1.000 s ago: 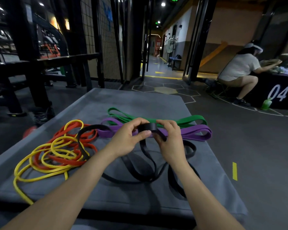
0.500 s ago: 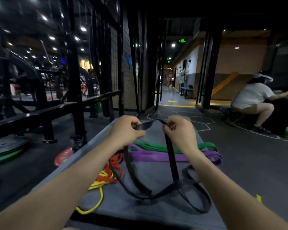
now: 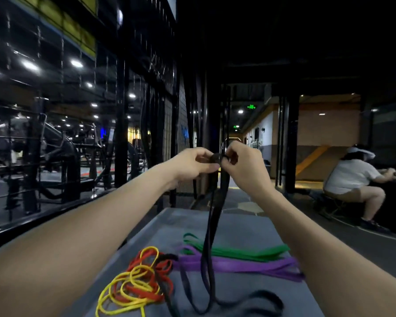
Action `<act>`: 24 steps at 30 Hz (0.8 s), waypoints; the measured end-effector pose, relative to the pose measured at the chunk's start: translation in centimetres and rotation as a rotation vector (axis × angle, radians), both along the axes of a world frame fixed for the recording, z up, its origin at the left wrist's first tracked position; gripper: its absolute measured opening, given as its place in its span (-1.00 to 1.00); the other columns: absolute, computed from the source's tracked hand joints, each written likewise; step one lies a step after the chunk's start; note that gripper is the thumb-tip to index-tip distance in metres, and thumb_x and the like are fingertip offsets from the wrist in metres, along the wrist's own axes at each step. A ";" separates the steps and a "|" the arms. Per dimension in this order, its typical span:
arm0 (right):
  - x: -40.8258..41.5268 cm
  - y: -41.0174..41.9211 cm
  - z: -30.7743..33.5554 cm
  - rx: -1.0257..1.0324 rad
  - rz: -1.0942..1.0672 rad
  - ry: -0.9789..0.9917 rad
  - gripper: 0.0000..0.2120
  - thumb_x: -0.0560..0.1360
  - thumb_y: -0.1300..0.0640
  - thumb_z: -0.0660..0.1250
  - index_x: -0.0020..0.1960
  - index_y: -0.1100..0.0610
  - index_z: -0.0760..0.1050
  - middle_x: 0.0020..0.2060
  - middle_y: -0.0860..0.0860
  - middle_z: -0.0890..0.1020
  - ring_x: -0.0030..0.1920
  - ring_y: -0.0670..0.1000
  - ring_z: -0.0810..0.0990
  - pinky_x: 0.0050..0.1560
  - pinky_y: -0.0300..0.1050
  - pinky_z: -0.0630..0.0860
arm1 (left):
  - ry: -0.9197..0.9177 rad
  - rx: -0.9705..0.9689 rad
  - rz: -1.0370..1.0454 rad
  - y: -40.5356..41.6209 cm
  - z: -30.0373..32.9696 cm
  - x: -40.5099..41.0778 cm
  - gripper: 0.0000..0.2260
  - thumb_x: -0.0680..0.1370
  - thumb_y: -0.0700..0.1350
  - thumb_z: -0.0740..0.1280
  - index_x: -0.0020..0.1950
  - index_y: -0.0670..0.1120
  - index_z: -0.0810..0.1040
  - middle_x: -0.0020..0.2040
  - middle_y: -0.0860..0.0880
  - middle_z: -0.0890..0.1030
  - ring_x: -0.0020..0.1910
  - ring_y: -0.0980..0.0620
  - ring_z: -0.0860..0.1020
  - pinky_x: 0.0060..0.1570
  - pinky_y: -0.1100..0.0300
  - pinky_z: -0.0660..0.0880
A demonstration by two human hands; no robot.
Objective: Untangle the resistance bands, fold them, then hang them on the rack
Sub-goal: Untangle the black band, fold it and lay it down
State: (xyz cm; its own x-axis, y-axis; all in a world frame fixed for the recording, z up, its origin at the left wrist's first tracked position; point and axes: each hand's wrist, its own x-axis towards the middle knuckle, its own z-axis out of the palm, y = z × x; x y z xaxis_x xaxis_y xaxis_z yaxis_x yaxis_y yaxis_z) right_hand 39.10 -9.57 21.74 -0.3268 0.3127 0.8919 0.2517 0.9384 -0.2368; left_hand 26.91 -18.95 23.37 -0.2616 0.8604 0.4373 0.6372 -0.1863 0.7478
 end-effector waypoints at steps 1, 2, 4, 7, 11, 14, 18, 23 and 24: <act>0.2 0.0 0.3 0.004 0.003 -0.015 -0.89 0.46 0.19 0.32 -0.14 0.25 0.47 -0.31 0.08 0.57 -0.25 0.11 0.52 -0.21 0.06 0.47 | 0.012 0.024 -0.009 -0.1 0.4 0.1 -0.84 0.51 -0.18 0.36 0.08 -0.07 0.54 -0.19 0.07 0.55 -0.22 0.19 0.47 -0.17 0.33 0.40; 0.3 0.1 0.5 0.001 0.009 -0.024 -0.89 0.46 0.18 0.32 -0.14 0.24 0.47 -0.31 0.06 0.57 -0.24 0.10 0.52 -0.20 0.06 0.48 | 0.032 0.049 -0.006 -0.3 0.8 0.2 -0.83 0.52 -0.19 0.35 0.10 -0.09 0.55 -0.21 0.08 0.54 -0.25 0.21 0.47 -0.21 0.36 0.39; 0.3 0.3 0.5 -0.048 0.046 -0.031 -0.89 0.46 0.17 0.33 -0.09 0.22 0.47 -0.28 0.03 0.56 -0.23 0.06 0.52 -0.17 0.03 0.49 | 0.099 0.090 0.035 -0.5 1.4 0.1 -0.82 0.54 -0.18 0.32 0.14 -0.09 0.55 -0.16 0.06 0.55 -0.22 0.21 0.48 -0.18 0.39 0.43; -0.5 0.4 0.5 -0.277 0.193 -0.035 -0.80 0.50 0.16 0.30 0.09 0.18 0.42 -0.15 0.00 0.54 -0.16 -0.02 0.49 -0.14 -0.15 0.45 | 0.182 0.154 0.084 -0.5 2.4 0.2 -0.80 0.57 -0.19 0.27 0.17 -0.09 0.56 0.00 -0.02 0.58 -0.05 0.13 0.52 0.02 0.31 0.47; -2.1 0.1 0.2 -0.547 0.512 -0.019 -0.88 0.55 0.12 0.26 0.05 0.12 0.49 -0.20 0.05 0.54 -0.15 0.05 0.47 -0.09 0.02 0.46 | 0.133 0.244 0.089 0.0 3.6 0.1 -0.82 0.57 -0.21 0.26 0.10 -0.04 0.58 0.06 -0.05 0.59 0.08 0.05 0.54 0.17 0.16 0.49; -3.2 -0.1 -0.4 -0.634 0.652 0.022 -0.89 0.52 0.10 0.32 0.00 0.11 0.46 -0.18 0.05 0.54 -0.14 0.01 0.51 0.00 0.01 0.53 | 0.055 0.280 0.049 0.5 4.1 -0.5 -0.84 0.55 -0.25 0.28 0.03 -0.04 0.59 0.07 -0.10 0.58 0.11 -0.02 0.56 0.19 0.08 0.50; -4.0 0.3 -1.6 -0.695 0.678 -0.028 -0.90 0.49 0.22 0.35 -0.11 0.16 0.42 -0.27 0.08 0.58 -0.32 -0.04 0.60 -0.18 -0.08 0.61 | -0.075 0.330 0.018 0.5 4.2 -1.5 -0.83 0.55 -0.31 0.25 0.04 -0.10 0.57 -0.04 -0.03 0.55 0.00 0.07 0.56 0.02 0.24 0.56; -3.7 2.0 -2.5 -0.634 0.650 -0.046 -0.96 0.54 0.18 0.27 -0.07 0.14 0.47 -0.35 0.00 0.48 -0.34 -0.02 0.48 -0.06 0.08 0.53 | -0.144 0.315 0.051 -0.5 3.7 -4.1 -0.81 0.54 -0.35 0.24 -0.01 -0.09 0.57 -0.07 -0.02 0.54 0.06 0.02 0.55 0.07 0.21 0.54; -3.5 2.2 -2.5 -0.601 0.644 -0.059 -0.94 0.56 0.17 0.24 -0.05 0.14 0.47 -0.35 0.00 0.47 -0.34 -0.04 0.46 -0.14 0.01 0.51 | -0.162 0.310 0.055 -0.6 3.3 -4.4 -0.81 0.54 -0.35 0.24 0.00 -0.11 0.57 -0.06 -0.04 0.54 0.08 0.00 0.55 0.10 0.19 0.54</act>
State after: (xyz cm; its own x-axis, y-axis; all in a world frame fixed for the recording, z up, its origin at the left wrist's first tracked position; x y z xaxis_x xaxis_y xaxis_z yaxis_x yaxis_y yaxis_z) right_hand 35.57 -7.39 19.23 -0.6419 0.4625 0.6115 -0.2556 0.6229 -0.7394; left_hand 22.46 -19.52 26.72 -0.3911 0.6763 0.6243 0.5299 -0.3891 0.7535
